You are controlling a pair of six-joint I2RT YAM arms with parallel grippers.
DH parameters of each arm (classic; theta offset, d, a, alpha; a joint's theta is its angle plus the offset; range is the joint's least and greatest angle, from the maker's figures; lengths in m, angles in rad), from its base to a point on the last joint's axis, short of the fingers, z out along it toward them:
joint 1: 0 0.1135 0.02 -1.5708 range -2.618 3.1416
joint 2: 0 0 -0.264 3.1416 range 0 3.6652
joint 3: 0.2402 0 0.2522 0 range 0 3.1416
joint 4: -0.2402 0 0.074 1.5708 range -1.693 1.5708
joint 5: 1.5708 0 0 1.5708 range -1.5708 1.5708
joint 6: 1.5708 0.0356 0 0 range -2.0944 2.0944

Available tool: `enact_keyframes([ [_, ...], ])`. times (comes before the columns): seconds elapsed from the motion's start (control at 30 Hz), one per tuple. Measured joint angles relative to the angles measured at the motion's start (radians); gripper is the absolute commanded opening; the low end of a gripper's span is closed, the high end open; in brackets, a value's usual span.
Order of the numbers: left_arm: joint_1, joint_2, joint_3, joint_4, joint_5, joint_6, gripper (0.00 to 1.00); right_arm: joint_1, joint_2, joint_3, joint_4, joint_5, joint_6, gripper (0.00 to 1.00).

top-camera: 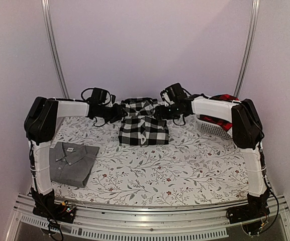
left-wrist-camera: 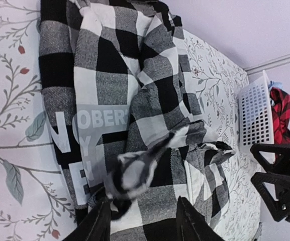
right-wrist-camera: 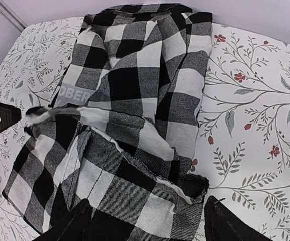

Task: Fold and stack the long sleeve shirts
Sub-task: Fold the rectangle-folded shirt at the center of the board.

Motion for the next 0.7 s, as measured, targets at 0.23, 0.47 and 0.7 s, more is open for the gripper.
enact_keyframes([
  [0.23, 0.032, -0.01, -0.052, 0.002, -0.005, 0.009, 0.63, -0.028, 0.0, -0.009, -0.002, -0.069, -0.001, 0.82],
  [0.47, 0.032, -0.128, -0.273, 0.069, 0.05, 0.006, 0.66, -0.023, -0.032, -0.235, 0.053, -0.093, 0.003, 0.85],
  [0.7, 0.015, -0.271, -0.488, 0.246, 0.118, -0.002, 0.66, -0.007, -0.219, -0.497, 0.132, -0.113, 0.016, 0.87],
])
